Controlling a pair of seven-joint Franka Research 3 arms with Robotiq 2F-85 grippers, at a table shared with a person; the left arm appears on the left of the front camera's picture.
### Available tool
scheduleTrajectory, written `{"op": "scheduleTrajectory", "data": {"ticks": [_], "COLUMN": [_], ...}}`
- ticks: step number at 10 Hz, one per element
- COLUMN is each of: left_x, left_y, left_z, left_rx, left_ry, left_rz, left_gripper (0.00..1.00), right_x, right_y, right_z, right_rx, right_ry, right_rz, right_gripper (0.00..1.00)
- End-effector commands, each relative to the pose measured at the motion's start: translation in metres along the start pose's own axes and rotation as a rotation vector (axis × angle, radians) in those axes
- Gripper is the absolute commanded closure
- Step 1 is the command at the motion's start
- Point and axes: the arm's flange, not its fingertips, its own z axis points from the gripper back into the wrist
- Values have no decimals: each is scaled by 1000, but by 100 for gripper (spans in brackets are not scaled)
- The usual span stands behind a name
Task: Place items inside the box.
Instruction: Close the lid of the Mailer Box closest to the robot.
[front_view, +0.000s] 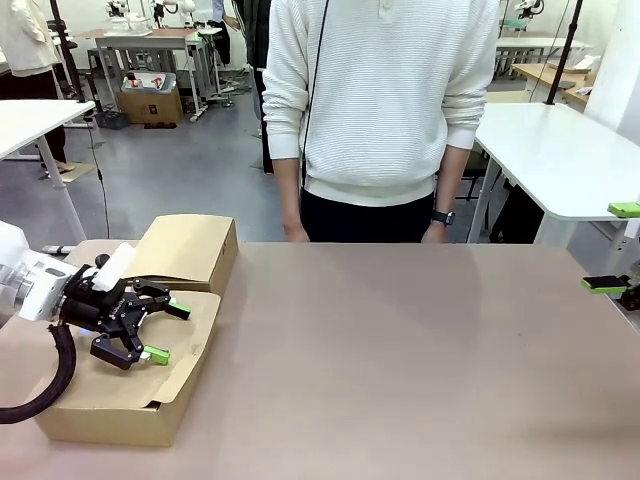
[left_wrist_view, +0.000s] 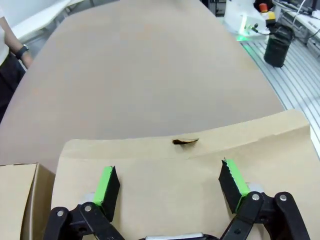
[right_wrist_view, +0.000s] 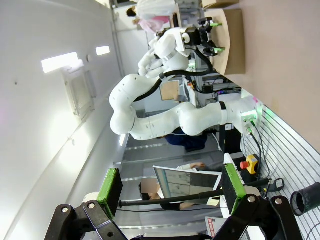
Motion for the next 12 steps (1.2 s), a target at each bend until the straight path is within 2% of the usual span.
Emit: {"op": "scheduleTrajectory", "data": {"ticks": [1,2,3,5,6,7,8,9,10,11,12], "left_x": [-3,11,28,50,58,61,66,67,66,66,55], "left_y": [-47,-46,-49,-59,-70,-83,-90,-97,-103,-104,-95], "left_z": [-3,14,35,72,87,107,129,146,158,170,149], "left_rx": [31,44,69,23,-15,-107,-206,-136,-124,-230,-140], "left_ry": [-76,-203,-255,-278,-247,-196,-234,-251,-222,-331,-221], "left_rz": [11,34,41,99,150,241,383,544,667,804,537], "left_gripper": [0,0,0,0,0,0,0,0,0,0,0], "right_x": [1,1,1,1,1,1,1,1,1,1,1], "right_y": [2,2,2,2,2,2,2,2,2,2,2], "right_z": [0,0,0,0,0,0,0,0,0,0,0], "right_rx": [18,18,18,18,18,18,18,18,18,18,18], "right_ry": [-1,-1,-1,-1,-1,-1,-1,-1,-1,-1,-1], "right_rz": [21,21,21,21,21,21,21,21,21,21,21], "right_gripper": [0,0,0,0,0,0,0,0,0,0,0]}}
